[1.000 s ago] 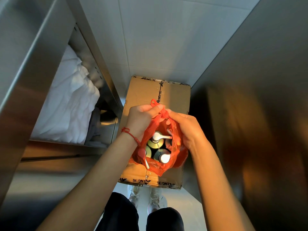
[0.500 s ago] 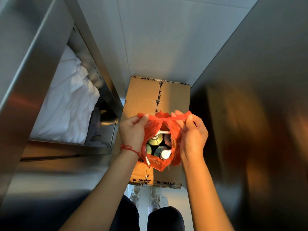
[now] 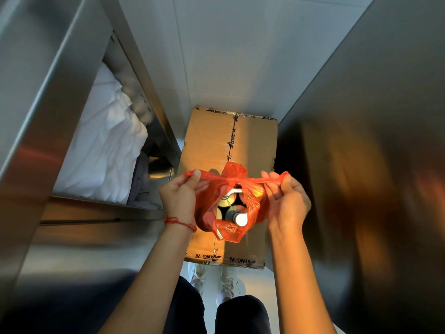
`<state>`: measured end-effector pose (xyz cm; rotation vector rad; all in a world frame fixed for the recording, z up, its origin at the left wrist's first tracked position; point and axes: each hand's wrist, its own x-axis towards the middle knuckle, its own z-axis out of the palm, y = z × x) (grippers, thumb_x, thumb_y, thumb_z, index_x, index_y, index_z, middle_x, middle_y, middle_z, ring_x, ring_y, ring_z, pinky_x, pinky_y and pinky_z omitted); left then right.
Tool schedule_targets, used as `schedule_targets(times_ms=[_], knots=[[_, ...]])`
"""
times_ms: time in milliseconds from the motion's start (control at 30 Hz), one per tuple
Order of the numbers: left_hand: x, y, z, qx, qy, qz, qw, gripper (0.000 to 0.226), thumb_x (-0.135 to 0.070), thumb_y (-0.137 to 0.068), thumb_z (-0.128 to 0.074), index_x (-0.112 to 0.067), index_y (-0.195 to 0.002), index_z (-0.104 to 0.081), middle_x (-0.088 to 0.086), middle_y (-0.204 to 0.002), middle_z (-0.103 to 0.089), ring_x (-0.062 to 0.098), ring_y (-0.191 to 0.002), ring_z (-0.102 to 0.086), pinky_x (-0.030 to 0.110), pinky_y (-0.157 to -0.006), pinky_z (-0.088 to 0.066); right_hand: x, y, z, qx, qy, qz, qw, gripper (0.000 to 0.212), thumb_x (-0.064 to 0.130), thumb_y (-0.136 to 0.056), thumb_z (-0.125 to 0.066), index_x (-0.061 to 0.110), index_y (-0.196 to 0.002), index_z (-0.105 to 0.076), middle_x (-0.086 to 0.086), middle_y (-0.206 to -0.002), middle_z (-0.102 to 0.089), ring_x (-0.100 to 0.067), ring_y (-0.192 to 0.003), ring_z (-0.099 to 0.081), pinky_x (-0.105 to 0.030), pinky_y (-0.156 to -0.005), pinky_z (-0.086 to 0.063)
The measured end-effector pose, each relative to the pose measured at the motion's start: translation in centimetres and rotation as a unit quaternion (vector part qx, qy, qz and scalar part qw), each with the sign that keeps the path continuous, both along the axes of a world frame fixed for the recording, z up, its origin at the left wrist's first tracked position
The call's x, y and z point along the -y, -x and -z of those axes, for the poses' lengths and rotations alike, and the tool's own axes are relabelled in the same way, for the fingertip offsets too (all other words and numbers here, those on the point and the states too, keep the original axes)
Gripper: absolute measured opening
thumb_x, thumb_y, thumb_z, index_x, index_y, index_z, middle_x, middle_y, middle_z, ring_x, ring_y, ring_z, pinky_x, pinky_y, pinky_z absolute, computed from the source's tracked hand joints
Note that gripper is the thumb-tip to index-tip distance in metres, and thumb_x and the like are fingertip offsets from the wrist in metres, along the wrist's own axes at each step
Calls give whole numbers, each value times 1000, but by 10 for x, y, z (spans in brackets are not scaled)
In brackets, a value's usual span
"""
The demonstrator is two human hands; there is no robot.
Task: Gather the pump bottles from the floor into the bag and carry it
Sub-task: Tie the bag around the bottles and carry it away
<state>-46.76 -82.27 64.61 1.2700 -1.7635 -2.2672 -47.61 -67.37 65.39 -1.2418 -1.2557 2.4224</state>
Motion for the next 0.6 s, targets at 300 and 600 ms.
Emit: schedule_targets(times_ms=[300, 600], knots=[[-1, 25, -21, -104, 104, 195, 970, 9, -20, -75, -71, -23, -68, -74, 8, -67, -70, 21, -70, -64, 39, -72, -54, 15, 9, -29, -147, -280, -236, 919, 17, 3, -87, -55, 14, -75, -61, 4, -66, -72, -14, -73, -69, -23, -70, -53], [-17, 43, -32, -190, 175, 327, 909, 9, -4, -79, -65, 0, -84, -71, 14, -60, -67, 4, -54, -51, 14, -54, -41, 21, 22, -34, -177, -332, -300, 877, 10, 5, -84, -60, 11, -79, -66, 2, -92, -70, -6, -92, -67, -15, -78, -50]])
